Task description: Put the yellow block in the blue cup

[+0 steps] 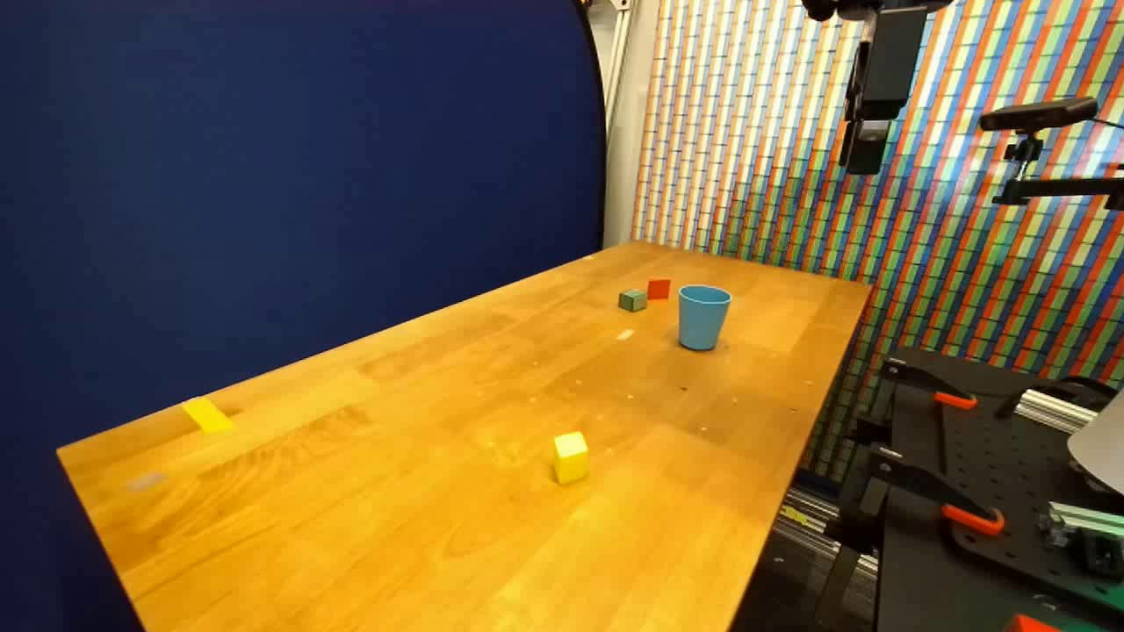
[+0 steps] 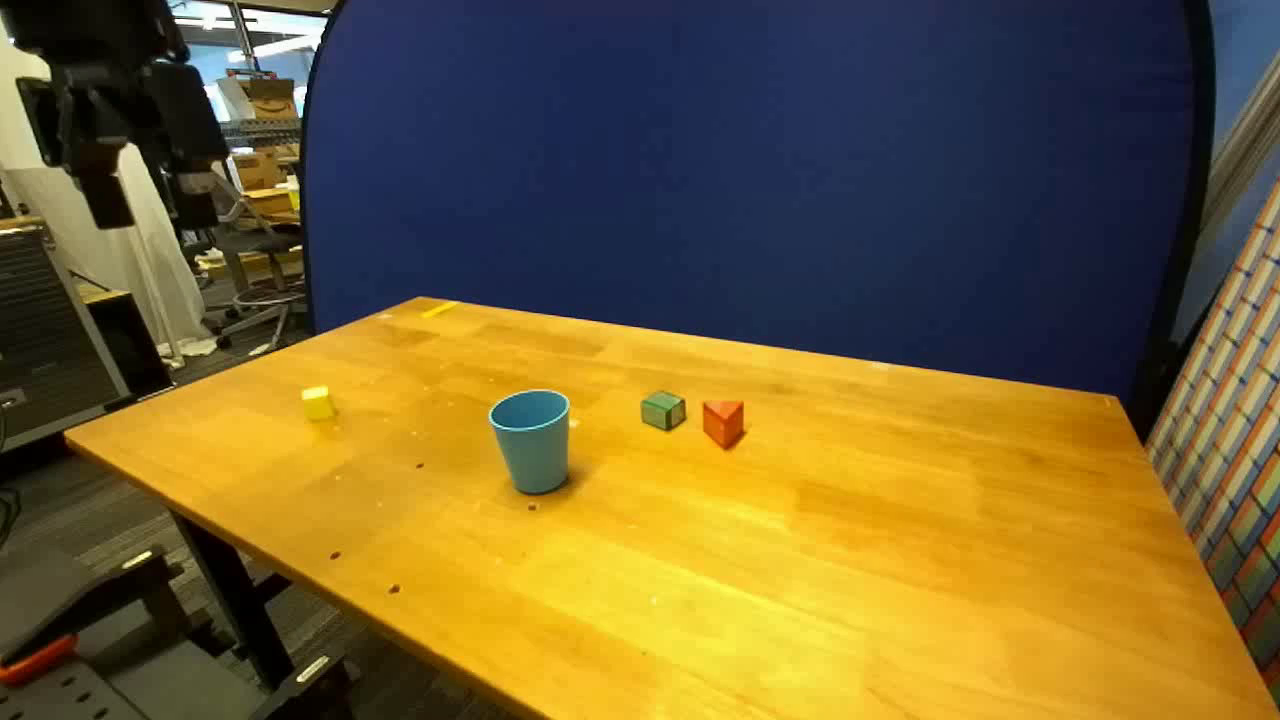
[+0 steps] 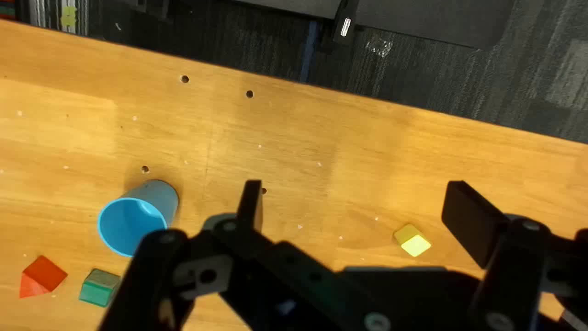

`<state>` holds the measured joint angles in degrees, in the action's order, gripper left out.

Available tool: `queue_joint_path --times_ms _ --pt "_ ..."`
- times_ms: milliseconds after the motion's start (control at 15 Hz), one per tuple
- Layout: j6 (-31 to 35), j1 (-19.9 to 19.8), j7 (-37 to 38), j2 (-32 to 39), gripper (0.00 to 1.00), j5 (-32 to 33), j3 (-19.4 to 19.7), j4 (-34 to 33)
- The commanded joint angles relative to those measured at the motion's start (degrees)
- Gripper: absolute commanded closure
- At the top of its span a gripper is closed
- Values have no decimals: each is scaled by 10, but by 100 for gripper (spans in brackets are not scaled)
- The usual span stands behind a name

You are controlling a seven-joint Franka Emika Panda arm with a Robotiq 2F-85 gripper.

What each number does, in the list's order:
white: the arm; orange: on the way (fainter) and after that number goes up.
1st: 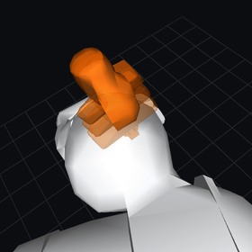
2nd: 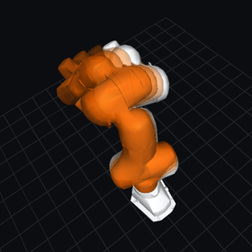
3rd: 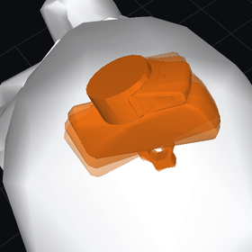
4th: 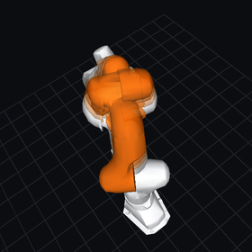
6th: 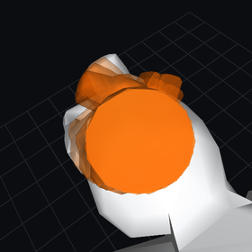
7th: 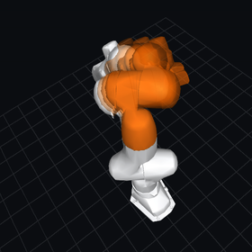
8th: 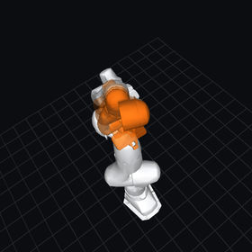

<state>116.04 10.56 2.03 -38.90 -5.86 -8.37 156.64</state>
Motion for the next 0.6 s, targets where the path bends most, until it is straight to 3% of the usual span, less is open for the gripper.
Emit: queue_joint_path --times_ms 0,267,533 --pt "-1 0 0 0 0 0 0 -2" --pt "-1 0 0 0 0 0 0 -3" --pt "98 19 -12 151 0 -5 -25 -20"
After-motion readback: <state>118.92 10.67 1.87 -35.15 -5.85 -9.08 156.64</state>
